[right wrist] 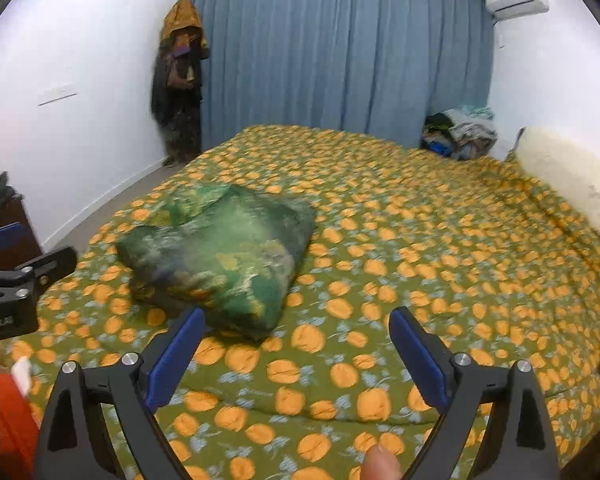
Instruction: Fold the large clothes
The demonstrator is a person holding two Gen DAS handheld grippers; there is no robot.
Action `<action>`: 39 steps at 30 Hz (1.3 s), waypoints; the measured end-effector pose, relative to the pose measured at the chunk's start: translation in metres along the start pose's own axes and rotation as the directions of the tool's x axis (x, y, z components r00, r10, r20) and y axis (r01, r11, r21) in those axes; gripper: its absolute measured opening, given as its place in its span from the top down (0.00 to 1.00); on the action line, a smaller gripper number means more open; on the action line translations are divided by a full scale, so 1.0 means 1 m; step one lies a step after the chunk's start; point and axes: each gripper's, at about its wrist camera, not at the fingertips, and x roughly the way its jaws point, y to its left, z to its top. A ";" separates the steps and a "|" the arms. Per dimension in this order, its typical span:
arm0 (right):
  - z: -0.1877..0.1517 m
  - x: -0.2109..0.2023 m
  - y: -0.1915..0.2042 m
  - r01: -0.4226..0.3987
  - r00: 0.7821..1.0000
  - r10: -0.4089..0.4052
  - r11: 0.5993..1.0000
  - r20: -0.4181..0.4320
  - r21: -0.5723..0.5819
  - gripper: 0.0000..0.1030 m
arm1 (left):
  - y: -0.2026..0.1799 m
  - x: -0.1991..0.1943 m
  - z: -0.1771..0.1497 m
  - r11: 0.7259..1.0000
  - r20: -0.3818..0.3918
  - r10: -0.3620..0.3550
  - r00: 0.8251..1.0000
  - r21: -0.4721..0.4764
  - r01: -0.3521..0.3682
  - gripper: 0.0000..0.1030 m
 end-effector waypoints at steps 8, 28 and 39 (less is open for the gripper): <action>0.004 -0.024 0.009 0.063 0.998 -0.063 0.998 -0.002 0.014 0.01 | -0.002 -0.013 -0.006 1.000 -0.022 -0.004 1.000 -0.001 0.004 0.00; 0.003 -0.062 0.020 0.065 0.998 -0.065 0.998 0.017 -0.003 0.01 | -0.011 -0.040 -0.008 0.999 -0.070 0.041 0.997 -0.002 -0.041 0.00; 0.001 -0.062 0.018 0.103 0.995 -0.103 0.995 -0.005 -0.004 0.01 | -0.007 -0.047 -0.005 0.997 -0.060 0.068 0.996 -0.017 -0.070 0.00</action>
